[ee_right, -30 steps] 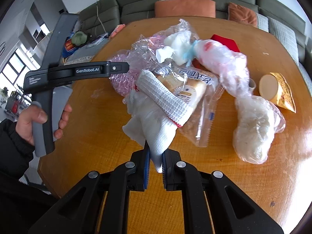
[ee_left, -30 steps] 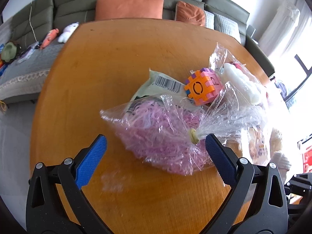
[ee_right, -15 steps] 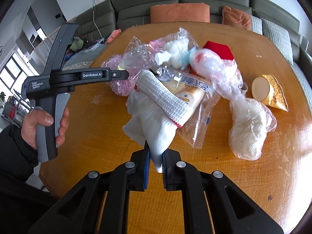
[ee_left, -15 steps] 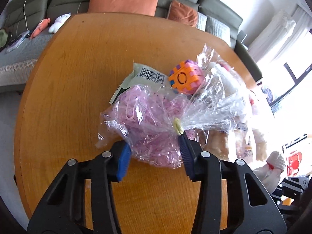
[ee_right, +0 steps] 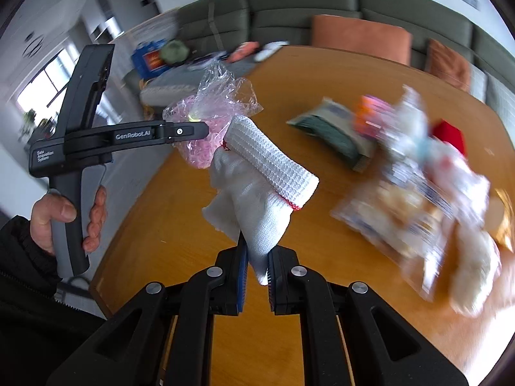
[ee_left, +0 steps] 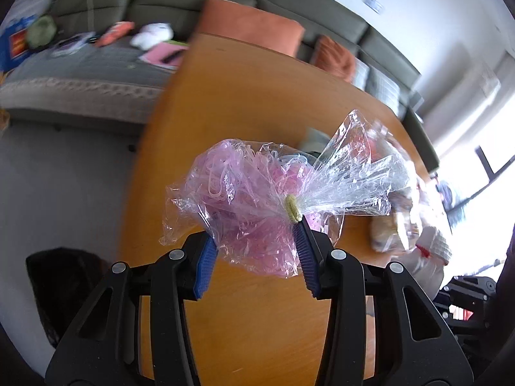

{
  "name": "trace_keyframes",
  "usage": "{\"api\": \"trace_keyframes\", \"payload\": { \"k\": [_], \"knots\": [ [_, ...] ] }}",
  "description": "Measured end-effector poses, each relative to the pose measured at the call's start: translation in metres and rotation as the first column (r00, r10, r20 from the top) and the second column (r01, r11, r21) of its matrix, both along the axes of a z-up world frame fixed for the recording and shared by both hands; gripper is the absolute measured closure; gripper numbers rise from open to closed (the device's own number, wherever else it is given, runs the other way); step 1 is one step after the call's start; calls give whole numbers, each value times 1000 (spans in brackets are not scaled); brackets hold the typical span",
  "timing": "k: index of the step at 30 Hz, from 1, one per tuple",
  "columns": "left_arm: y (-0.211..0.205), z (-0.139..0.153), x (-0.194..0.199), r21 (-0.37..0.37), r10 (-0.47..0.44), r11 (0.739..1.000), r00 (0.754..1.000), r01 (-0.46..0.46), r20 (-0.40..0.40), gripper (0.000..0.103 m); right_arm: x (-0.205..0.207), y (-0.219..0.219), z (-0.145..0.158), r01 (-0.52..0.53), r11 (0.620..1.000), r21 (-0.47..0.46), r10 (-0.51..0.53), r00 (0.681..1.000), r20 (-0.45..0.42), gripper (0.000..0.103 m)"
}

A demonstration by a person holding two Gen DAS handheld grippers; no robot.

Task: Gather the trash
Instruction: 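Carry the pink bag and white towel over the black bin with both tools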

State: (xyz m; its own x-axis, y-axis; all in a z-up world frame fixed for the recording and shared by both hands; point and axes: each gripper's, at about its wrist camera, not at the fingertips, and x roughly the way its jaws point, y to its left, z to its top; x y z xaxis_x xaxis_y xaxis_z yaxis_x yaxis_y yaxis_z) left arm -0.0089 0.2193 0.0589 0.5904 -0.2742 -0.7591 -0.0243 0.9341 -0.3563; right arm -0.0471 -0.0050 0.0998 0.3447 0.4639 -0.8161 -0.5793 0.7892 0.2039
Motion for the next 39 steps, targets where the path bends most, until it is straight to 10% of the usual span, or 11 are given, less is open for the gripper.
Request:
{"api": "trace_keyframes", "payload": {
  "k": [13,29,32,39],
  "knots": [
    [150,-26,-120,46,351,936,935,-349,-44,59,-18,174,-3,-361,932,7,361,932,-18,92],
    [279,-96,-257,157,682,728,680,-668,-268,48,-78,398,-41,-676,737,7,669,728,-149,91],
    [301,-100,-264,198,721,690,637,-697,-273,6,-74,430,-44,-674,738,24,666,723,-185,44],
    [328,-97,-277,202,783,614,555,-763,-282,6,-72,449,-22,-667,745,22,664,739,-111,41]
  ]
}}
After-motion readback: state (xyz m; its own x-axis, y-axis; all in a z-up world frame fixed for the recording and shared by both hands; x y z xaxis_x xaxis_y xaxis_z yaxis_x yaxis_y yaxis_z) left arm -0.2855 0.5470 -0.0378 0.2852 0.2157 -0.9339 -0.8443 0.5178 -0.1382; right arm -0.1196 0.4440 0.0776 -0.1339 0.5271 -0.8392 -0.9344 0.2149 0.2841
